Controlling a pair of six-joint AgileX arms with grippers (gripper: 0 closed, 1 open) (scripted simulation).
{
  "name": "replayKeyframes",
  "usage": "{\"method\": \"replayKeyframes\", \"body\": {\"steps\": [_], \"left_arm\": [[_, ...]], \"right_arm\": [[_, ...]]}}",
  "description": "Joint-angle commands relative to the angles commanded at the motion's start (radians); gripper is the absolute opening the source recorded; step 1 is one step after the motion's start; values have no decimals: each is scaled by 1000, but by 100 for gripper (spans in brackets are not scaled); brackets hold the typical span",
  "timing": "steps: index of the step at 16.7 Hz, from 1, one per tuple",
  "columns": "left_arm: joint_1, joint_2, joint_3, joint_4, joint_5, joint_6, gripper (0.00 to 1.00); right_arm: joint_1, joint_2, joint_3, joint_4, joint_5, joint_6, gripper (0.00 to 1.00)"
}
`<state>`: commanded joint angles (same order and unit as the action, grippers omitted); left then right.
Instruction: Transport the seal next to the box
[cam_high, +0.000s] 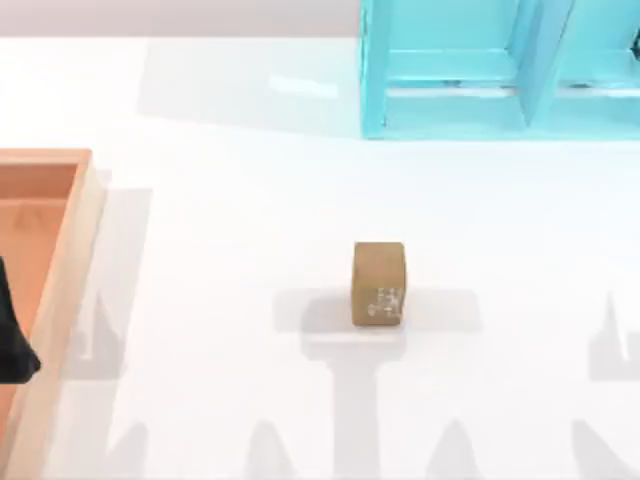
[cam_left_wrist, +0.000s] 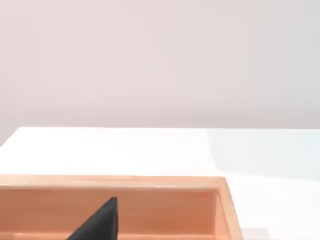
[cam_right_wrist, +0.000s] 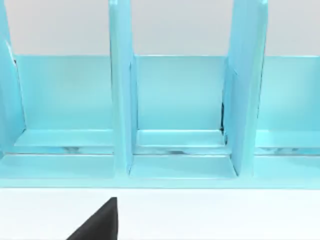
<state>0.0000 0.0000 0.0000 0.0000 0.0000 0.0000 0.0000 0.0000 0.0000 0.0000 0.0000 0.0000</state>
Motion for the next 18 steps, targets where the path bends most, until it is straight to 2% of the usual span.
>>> {"method": "replayKeyframes", "body": {"steps": [4,8,13,18], "left_arm": [[-9,20,28,-12,3,-15,100],[-61,151,199,-96,12,-97,100],[-170,482,566,-316,16,-250,100],[-309,956,1017,-635,7,-408,100]], "right_arm": [[0,0,0,0,0,0,100],[0,0,0,0,0,0,100],[0,0,0,0,0,0,100],[0,0,0,0,0,0,100]]}}
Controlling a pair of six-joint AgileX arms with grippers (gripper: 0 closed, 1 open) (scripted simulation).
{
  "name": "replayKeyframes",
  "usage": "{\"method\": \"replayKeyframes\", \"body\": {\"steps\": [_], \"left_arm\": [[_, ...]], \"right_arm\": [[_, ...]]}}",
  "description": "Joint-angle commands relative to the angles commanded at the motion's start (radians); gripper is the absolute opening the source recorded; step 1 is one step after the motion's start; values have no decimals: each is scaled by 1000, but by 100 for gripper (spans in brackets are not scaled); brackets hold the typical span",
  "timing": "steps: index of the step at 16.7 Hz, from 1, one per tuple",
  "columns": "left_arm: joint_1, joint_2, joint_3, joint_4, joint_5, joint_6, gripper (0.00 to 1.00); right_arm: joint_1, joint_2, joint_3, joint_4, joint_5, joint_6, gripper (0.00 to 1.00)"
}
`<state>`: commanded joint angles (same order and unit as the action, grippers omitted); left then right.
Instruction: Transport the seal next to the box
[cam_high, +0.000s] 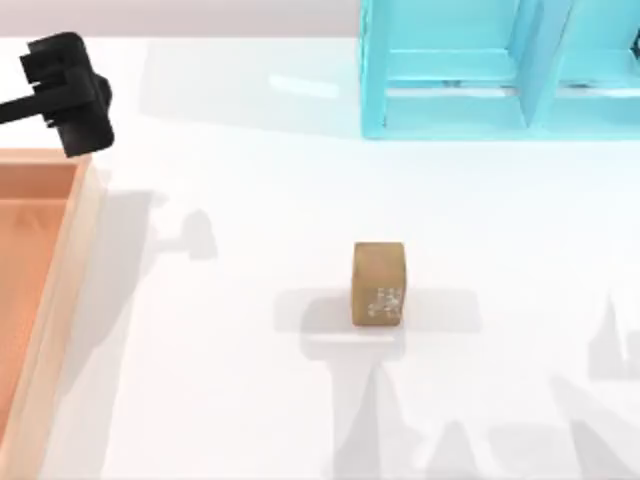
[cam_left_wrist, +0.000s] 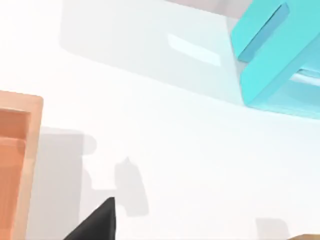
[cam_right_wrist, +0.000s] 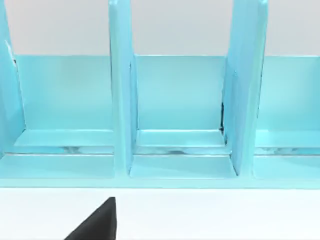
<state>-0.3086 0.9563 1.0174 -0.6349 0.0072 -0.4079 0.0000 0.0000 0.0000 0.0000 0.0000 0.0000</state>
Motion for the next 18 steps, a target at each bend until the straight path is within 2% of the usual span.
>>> {"method": "replayKeyframes", "body": {"steps": [7,11,15,18], "left_arm": [[-219,737,655,-485,-15,-185,100],[-335,1096,994,-710,-16,-264,100],[-426,1349,1261,-861,-10,-318,100],[-466,1452,1378,-918,-6,-339,100]], "right_arm": [[0,0,0,0,0,0,100],[0,0,0,0,0,0,100],[0,0,0,0,0,0,100],[0,0,0,0,0,0,100]]}}
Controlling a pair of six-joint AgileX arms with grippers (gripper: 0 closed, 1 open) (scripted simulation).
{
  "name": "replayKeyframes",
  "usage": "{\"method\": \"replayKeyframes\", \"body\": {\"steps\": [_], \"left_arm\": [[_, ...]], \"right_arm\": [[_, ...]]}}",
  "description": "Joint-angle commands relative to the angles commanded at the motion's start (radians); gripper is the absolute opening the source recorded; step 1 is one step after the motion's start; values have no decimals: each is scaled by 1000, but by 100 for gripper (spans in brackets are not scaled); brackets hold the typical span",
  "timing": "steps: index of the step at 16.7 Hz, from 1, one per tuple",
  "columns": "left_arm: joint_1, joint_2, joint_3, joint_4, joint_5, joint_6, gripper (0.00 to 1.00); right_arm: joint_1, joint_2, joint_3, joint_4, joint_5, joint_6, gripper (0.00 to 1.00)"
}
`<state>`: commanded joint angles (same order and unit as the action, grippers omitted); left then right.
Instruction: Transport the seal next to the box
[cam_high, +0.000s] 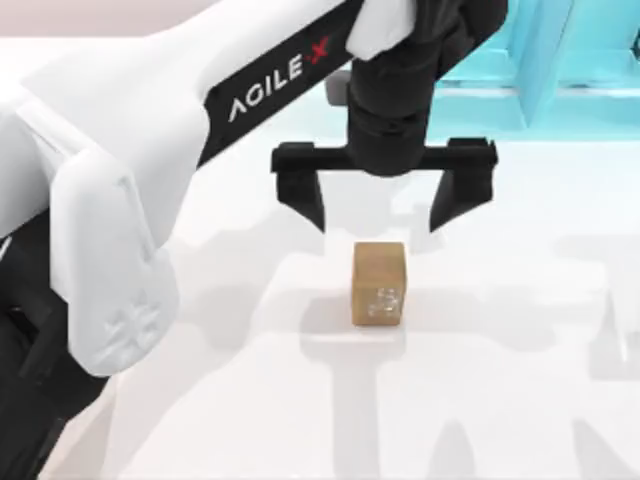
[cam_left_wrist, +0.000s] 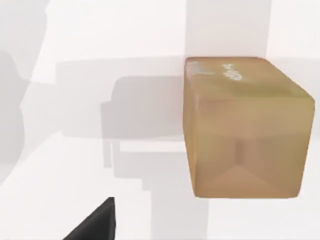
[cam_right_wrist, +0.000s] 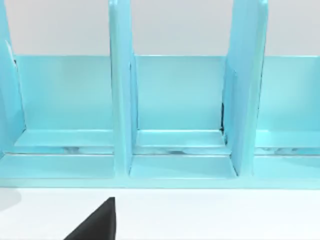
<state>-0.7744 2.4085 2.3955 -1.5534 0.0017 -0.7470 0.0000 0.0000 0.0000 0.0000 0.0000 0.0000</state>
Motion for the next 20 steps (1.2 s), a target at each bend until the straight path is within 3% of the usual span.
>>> {"method": "replayKeyframes", "body": {"steps": [9,17,20], "left_arm": [[-5,21,8,6,1,-2,100],[-5,6,-348,346,1,-1,100],[-7,7,-401,399,1,-2,100]], "right_arm": [[0,0,0,0,0,0,100],[0,0,0,0,0,0,100],[0,0,0,0,0,0,100]]}}
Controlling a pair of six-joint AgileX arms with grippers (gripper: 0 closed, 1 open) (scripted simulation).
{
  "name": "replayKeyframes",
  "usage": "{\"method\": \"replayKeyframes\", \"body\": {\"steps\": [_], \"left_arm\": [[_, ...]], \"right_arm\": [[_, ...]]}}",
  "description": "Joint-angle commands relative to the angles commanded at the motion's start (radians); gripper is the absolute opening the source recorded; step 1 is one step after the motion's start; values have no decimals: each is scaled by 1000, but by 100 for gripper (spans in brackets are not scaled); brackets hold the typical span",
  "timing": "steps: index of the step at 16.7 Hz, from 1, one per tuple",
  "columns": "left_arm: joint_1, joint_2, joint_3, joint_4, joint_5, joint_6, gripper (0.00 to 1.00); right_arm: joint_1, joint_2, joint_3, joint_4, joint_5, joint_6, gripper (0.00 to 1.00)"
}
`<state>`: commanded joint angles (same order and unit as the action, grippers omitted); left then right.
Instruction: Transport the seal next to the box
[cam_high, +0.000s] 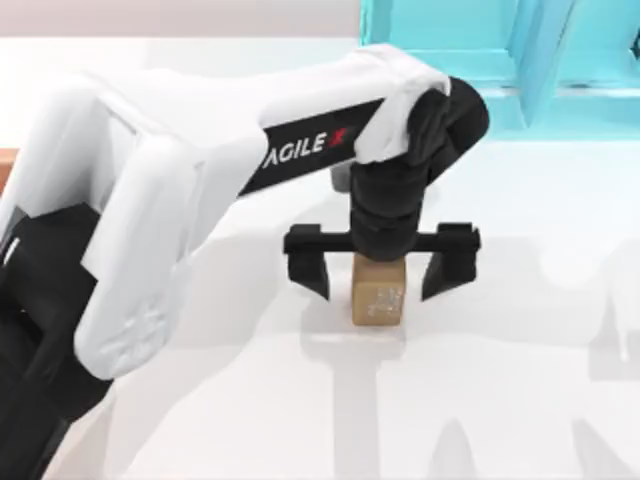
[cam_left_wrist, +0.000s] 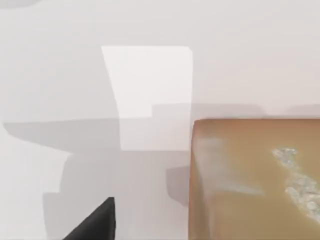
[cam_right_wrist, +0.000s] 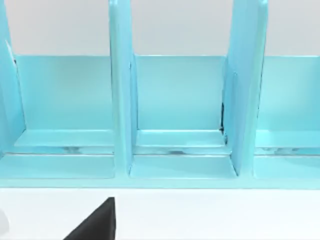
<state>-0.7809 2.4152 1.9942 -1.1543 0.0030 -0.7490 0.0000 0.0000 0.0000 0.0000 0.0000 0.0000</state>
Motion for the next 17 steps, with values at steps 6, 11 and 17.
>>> {"method": "replayKeyframes", "body": {"steps": [6,11,17], "left_arm": [[0,0,0,0,0,0,77],[0,0,0,0,0,0,40],[0,0,0,0,0,0,0]], "right_arm": [[0,0,0,0,0,0,100],[0,0,0,0,0,0,100],[0,0,0,0,0,0,100]]}}
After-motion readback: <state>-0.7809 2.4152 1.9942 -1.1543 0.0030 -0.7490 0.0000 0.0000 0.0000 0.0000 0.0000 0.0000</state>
